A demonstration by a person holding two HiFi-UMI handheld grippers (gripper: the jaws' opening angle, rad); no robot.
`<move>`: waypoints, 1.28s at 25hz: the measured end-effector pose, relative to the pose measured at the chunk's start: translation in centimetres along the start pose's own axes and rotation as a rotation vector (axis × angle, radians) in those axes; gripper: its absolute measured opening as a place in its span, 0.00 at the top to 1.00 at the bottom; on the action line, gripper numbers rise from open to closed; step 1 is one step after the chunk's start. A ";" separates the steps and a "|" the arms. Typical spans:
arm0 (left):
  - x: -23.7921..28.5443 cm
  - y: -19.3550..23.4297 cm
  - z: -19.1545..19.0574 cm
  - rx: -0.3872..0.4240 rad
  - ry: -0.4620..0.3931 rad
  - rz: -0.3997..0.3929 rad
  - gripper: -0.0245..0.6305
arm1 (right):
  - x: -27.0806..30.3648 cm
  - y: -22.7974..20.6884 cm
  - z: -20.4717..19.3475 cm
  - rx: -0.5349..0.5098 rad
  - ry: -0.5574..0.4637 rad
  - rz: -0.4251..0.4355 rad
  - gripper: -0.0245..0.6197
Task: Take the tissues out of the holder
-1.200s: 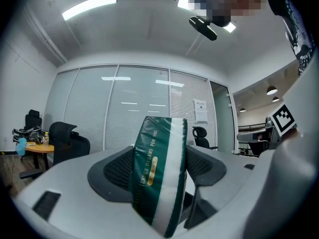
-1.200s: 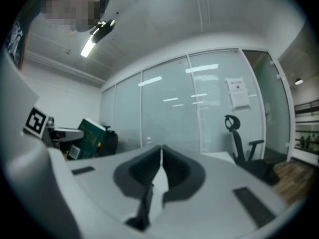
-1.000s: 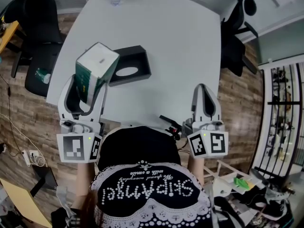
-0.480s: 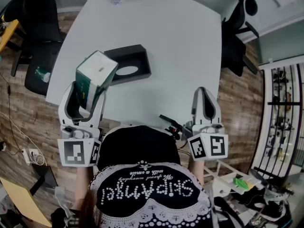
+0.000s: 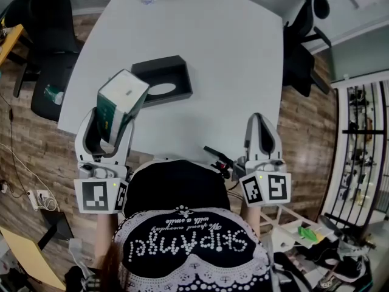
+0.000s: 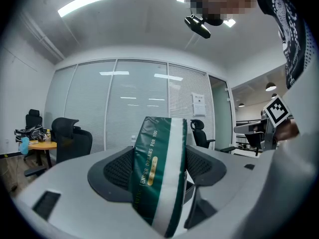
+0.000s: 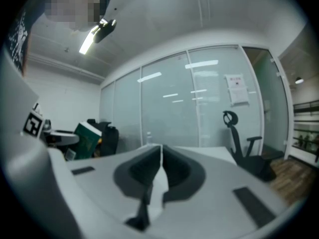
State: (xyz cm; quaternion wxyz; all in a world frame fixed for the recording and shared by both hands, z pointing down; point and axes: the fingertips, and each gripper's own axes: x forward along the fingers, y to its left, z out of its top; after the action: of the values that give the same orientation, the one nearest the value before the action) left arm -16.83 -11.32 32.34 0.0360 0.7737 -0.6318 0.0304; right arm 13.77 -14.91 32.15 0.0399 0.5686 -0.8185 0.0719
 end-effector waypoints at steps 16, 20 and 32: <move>0.0 -0.3 0.8 -0.003 -0.017 -0.006 0.43 | -0.3 -0.1 0.0 -0.001 0.000 -0.012 0.91; 0.0 -0.4 0.8 -0.009 -0.016 -0.006 0.43 | -0.4 -0.2 0.0 0.001 -0.001 -0.014 0.91; 0.1 -0.7 1.3 -0.004 -0.032 -0.020 0.43 | -0.6 -0.2 0.0 0.000 0.001 -0.018 0.91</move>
State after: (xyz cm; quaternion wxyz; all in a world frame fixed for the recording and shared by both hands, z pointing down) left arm -16.12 -11.39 31.05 0.0276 0.7803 -0.6245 0.0164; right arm 14.13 -14.39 32.10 0.0407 0.5761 -0.8132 0.0719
